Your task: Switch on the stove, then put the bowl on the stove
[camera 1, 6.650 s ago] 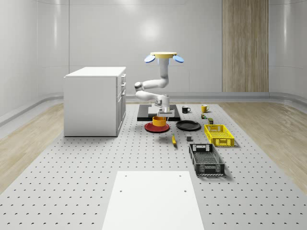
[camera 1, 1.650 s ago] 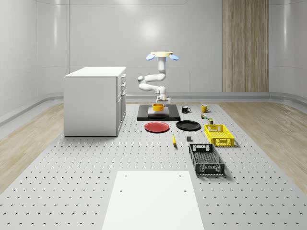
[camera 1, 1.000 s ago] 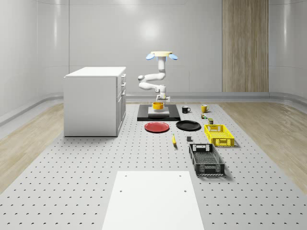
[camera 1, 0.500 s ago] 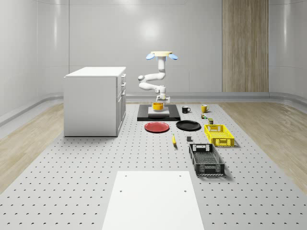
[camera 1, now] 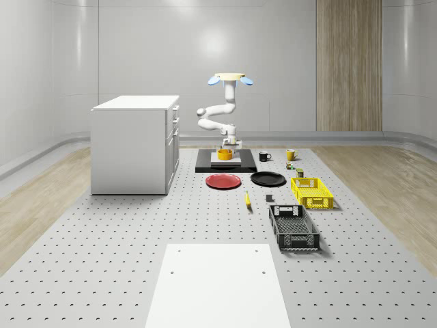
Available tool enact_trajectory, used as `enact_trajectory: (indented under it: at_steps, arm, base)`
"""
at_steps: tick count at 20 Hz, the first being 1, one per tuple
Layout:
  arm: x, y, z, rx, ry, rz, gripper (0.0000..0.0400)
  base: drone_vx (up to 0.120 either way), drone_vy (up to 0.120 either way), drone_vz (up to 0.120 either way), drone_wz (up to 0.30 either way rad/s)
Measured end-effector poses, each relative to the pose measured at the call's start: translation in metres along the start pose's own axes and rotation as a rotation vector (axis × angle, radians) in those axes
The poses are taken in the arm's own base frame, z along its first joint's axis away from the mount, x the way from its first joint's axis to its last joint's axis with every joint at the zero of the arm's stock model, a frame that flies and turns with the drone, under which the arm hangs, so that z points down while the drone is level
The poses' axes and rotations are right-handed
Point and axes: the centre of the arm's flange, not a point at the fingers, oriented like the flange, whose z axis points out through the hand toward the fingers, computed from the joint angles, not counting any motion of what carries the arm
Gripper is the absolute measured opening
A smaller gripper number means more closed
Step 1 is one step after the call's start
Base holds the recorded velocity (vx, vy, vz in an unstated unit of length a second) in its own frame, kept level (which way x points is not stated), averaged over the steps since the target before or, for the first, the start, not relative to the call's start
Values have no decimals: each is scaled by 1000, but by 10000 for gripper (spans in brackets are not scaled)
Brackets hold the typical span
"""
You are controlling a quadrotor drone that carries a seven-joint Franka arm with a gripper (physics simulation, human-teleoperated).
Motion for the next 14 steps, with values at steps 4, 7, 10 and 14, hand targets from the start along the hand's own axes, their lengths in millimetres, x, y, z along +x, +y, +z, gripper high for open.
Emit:
enact_trajectory:
  at_steps: [4, 7, 10, 14]
  arm:
    - [0, 0, -10, 0, 0, 0, 356]
    - [0, 0, -22, 0, 0, 0, 379]
    - [0, 0, -35, 0, 0, 0, 390]
    - [0, 0, -44, 0, 0, 0, 396]
  base:
    - [0, 0, 0, 0]
    - [0, 0, 0, 0]
    - [0, 0, 0, 0]
    - [0, 0, 0, 0]
